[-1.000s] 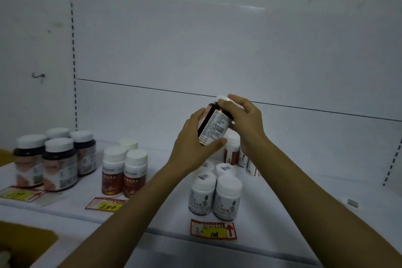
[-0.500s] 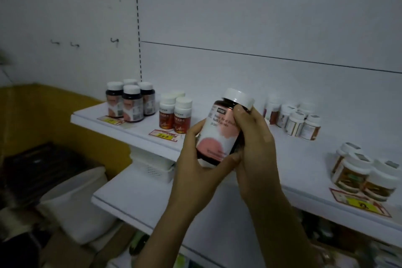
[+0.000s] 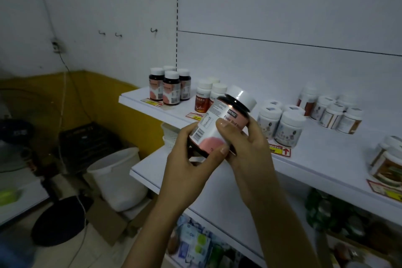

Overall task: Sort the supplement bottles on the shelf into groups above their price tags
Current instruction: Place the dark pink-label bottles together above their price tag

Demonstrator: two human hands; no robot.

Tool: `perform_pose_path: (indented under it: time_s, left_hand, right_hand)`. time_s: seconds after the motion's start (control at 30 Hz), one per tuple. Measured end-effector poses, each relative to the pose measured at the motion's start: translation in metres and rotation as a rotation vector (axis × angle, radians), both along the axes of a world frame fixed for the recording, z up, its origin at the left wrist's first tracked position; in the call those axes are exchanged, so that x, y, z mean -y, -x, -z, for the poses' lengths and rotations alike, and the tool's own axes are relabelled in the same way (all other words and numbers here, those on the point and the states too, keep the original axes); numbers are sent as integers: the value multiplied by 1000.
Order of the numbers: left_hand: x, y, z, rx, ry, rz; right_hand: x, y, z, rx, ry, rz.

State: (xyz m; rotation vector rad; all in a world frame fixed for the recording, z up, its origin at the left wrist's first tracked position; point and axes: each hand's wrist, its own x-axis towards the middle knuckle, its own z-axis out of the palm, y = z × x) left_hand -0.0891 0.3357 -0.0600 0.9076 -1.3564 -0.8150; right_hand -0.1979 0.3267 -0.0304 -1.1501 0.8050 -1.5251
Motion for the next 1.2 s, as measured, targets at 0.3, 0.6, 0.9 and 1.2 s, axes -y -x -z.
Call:
perform_pose_path:
  time_s: [0.3, 0.6, 0.9, 1.2]
  left_hand:
    - [46, -95, -3, -140, -64, -47]
    - [117, -219, -24, -248, -42, 68]
    - [193, -280, -46, -266, -164, 186]
    - [297, -278, -79, -221, -196, 200]
  right_hand:
    - [63, -101, -9, -100, 24, -97]
    - [156, -208, -43, -124, 39, -149]
    - [236, -256, -82, -240, 5, -81]
    - [328, -237, -121, -479, 13, -12]
